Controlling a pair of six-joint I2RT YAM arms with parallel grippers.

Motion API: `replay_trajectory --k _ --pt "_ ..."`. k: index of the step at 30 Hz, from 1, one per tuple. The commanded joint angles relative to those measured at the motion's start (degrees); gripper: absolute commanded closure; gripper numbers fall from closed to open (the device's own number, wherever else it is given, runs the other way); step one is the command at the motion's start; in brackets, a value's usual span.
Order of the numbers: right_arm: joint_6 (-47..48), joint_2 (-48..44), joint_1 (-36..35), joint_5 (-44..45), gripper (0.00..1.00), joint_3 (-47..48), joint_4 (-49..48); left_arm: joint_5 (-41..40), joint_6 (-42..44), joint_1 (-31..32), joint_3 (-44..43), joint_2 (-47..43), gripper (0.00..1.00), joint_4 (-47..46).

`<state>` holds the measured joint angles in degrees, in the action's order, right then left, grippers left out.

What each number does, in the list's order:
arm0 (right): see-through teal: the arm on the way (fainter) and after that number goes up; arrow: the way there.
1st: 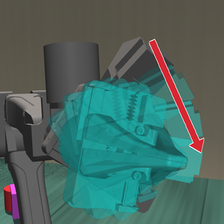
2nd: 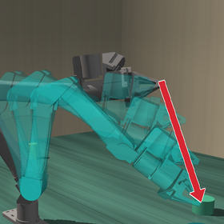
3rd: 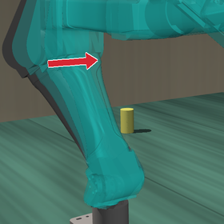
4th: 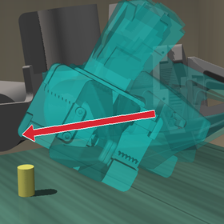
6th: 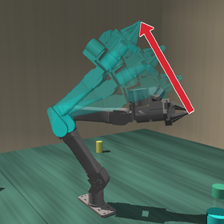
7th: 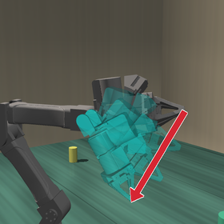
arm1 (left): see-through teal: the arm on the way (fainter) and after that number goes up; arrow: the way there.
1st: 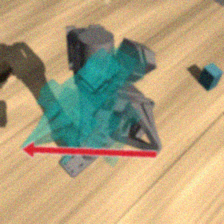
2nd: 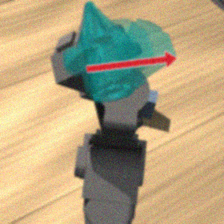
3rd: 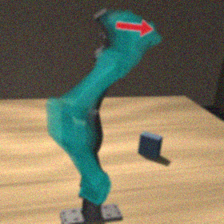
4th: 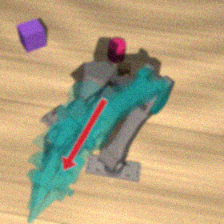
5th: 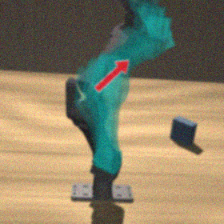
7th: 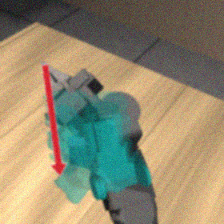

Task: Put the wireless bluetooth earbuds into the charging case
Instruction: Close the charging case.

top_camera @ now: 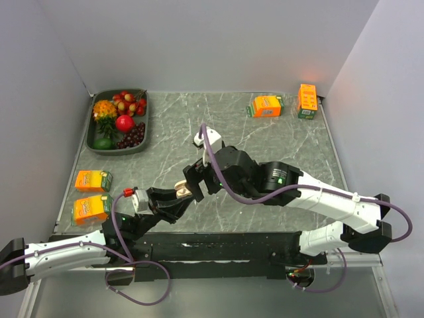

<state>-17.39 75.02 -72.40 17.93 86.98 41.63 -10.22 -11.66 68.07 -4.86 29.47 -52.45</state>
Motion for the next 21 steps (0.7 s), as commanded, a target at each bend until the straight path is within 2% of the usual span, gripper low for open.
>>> replay_trajectory --k 1,8,9,11,12,14,15,17,18,21 --pt "-0.63 -3.30 -0.64 1.92 0.07 0.12 0.91 0.37 0.32 0.30 -2.26 0.14 0.99 -3.01" --pt "-3.17 -4.71 1.73 1.68 0.04 -1.11 -1.28 0.64 0.06 0.31 -2.43 0.94 0.99 -3.02" --pt "-3.44 -4.28 3.30 0.62 0.12 -1.02 -1.72 0.64 0.23 0.22 -2.43 1.02 0.99 -3.01" --pt "-3.79 -3.57 4.37 -0.61 0.20 -0.32 -1.55 0.64 0.32 0.22 -2.78 1.11 0.99 -2.05" --pt "-3.36 -2.44 5.07 -0.88 0.29 0.90 -1.64 0.64 0.32 0.30 -2.87 1.11 0.98 -1.79" --pt "-1.17 -0.94 5.25 -1.76 0.40 2.66 -1.38 0.73 0.15 0.30 -2.96 1.20 0.99 -1.61" --pt "-0.37 0.98 5.34 -2.28 0.58 4.93 -1.02 0.64 0.06 0.22 -2.96 1.29 0.99 -1.61" --pt "1.38 2.93 5.52 -3.43 0.76 7.32 0.47 0.81 -0.03 0.22 -3.05 1.81 0.99 -1.43" --pt "2.00 4.76 5.43 -4.30 0.90 9.33 1.08 0.81 -0.03 0.22 -3.22 1.90 0.99 -1.43" --pt "3.93 6.97 5.52 -7.54 0.97 11.63 1.53 0.99 0.06 0.31 -3.75 2.78 0.99 -0.56"
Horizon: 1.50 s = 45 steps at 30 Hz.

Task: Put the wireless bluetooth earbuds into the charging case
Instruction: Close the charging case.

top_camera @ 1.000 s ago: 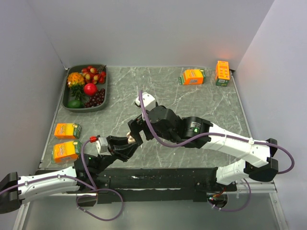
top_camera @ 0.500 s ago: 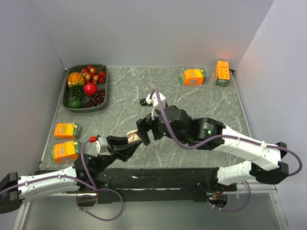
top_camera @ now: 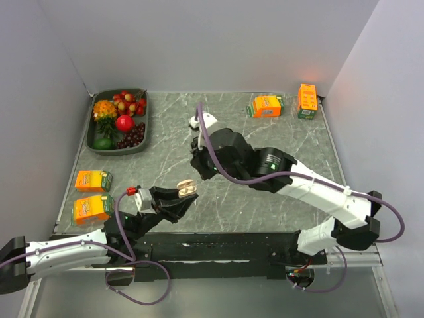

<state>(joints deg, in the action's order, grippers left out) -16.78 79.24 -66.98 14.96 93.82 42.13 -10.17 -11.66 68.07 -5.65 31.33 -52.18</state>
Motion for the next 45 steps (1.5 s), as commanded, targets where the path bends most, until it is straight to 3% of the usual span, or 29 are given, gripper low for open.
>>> replay_trajectory --k 1,5,13,33,37,40,45 --pt "4.11 3.63 0.18 -5.37 0.98 5.49 2.33 0.95 0.06 0.31 -3.14 1.45 0.99 -0.73" --pt "4.38 8.12 0.01 -7.75 1.00 10.16 6.65 0.77 -0.38 0.22 -3.05 2.07 0.99 -1.34" --pt "2.45 5.14 -0.96 -11.88 1.00 1.56 4.90 0.68 0.15 0.30 -3.31 1.45 0.99 -0.64" --pt "-0.71 -1.37 -4.74 -6.37 1.00 -2.68 4.10 -0.11 0.06 0.31 -3.32 2.24 0.99 -1.17" --pt "-3.17 -4.96 -4.04 -1.27 0.51 -4.61 2.87 -0.98 -0.29 0.30 -3.40 2.59 0.99 -0.73" --pt "-7.21 -8.47 1.22 -4.13 0.38 -7.50 1.12 -4.13 -2.13 0.13 -3.14 3.29 0.99 0.76" --pt "-10.21 -13.75 8.79 -6.61 0.33 -13.56 -1.87 -1.96 -13.52 -4.34 -7.35 7.42 0.98 9.46"
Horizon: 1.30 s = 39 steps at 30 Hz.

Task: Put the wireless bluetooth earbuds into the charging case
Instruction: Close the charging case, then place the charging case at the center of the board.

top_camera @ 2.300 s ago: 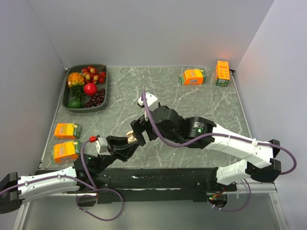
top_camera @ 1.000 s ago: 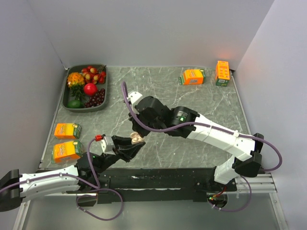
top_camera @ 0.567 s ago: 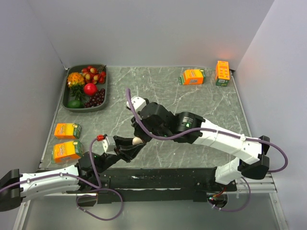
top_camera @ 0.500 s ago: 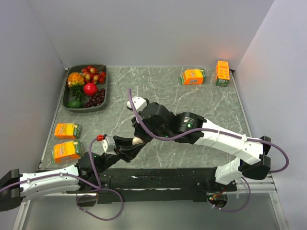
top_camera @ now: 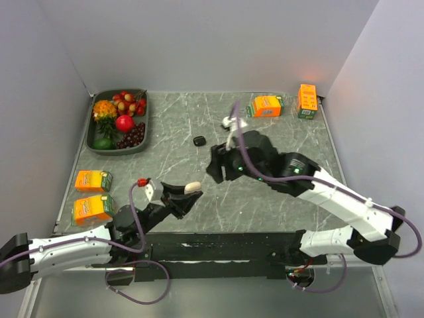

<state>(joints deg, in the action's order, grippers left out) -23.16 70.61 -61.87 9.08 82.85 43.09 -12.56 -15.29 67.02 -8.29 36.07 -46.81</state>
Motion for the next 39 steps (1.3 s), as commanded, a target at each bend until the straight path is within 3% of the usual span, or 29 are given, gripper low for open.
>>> replay_trajectory --k 1,3,4,5,7,9,12,18,25,34,39 --pt "-3.82 -5.39 4.29 -0.56 0.33 -3.13 -2.84 2.34 -12.63 -7.65 -5.58 3.90 0.98 5.31" --pt "-3.65 -6.44 5.17 -0.38 0.32 -4.79 -3.45 9.98 -21.30 -13.03 -9.62 9.17 0.96 10.58" --pt "-3.48 -6.80 5.61 -0.47 0.32 -5.41 -3.63 13.05 -23.80 -19.24 -11.29 11.80 0.96 11.90" --pt "-3.39 -7.15 5.96 -0.73 0.32 -5.94 -3.89 19.96 -28.26 -22.17 -14.79 17.83 0.95 14.44" --pt "-3.04 -7.94 6.76 -0.91 0.32 -7.43 -4.94 25.89 -31.80 -28.93 -18.06 25.06 0.95 14.90" --pt "-2.86 -8.82 7.37 -1.17 0.32 -9.10 -5.56 35.96 -35.40 -31.94 -23.59 37.10 0.98 13.07" --pt "-2.68 -10.13 8.07 -1.44 0.32 -10.68 -6.35 41.99 -39.28 -33.80 -28.87 49.42 0.98 7.71" --pt "-1.63 -12.86 9.39 -1.52 0.31 -12.10 -6.27 42.88 -42.01 -35.64 -38.46 64.20 0.97 12.25" --pt "0.04 -14.18 10.71 -1.26 0.31 -12.01 -5.47 40.34 -38.95 -36.00 -47.93 73.86 0.84 25.94" --pt "-0.22 -15.24 11.86 -1.96 0.31 -13.33 -5.30 39.01 -36.13 -36.35 -51.29 78.88 0.72 33.62" --pt "-0.13 -15.50 12.21 -1.70 0.30 -13.24 -4.95 39.45 -35.08 -36.44 -50.86 79.15 0.55 35.02"
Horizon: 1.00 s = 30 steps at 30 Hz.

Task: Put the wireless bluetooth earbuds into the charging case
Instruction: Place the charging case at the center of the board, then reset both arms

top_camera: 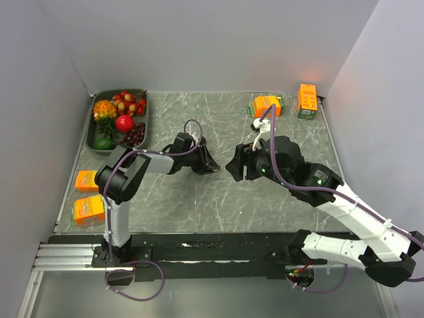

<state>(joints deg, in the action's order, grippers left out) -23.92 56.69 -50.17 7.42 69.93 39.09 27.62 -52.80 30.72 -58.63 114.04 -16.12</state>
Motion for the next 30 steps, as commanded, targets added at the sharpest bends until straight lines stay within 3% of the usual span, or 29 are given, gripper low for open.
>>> replay_trajectory --k 1,9,11,16,21,22,25,30 --pt "0.54 -1.58 0.51 -0.04 0.30 -0.32 -0.77 -0.72 2.96 -0.13 0.00 0.58 0.53 4.69" --pt "0.63 -1.75 0.87 0.40 0.30 -0.15 -0.77 -1.95 4.37 -0.13 4.31 -4.78 0.24 7.77" --pt "0.72 -2.02 0.87 0.49 0.30 -0.06 -0.68 -2.22 4.46 -0.13 6.50 -7.94 0.04 8.73" --pt "0.54 -3.07 1.13 1.98 0.30 -1.54 -0.77 -7.30 6.46 1.79 13.36 -25.67 0.04 14.35" --pt "0.55 -6.93 1.22 5.92 0.25 -7.43 -4.89 -27.42 10.60 7.77 16.78 -46.84 0.04 23.23" --pt "0.28 -8.16 1.30 6.72 0.17 -9.09 -5.77 -30.75 9.65 7.95 17.14 -48.72 0.04 24.37" --pt "-0.33 -9.57 1.39 10.06 0.07 -10.34 -5.43 -41.04 6.66 7.95 16.80 -52.51 0.04 28.50" --pt "0.45 -12.30 1.31 14.37 0.01 -12.18 -5.25 -52.82 -0.46 7.86 11.36 -51.29 0.04 38.42"
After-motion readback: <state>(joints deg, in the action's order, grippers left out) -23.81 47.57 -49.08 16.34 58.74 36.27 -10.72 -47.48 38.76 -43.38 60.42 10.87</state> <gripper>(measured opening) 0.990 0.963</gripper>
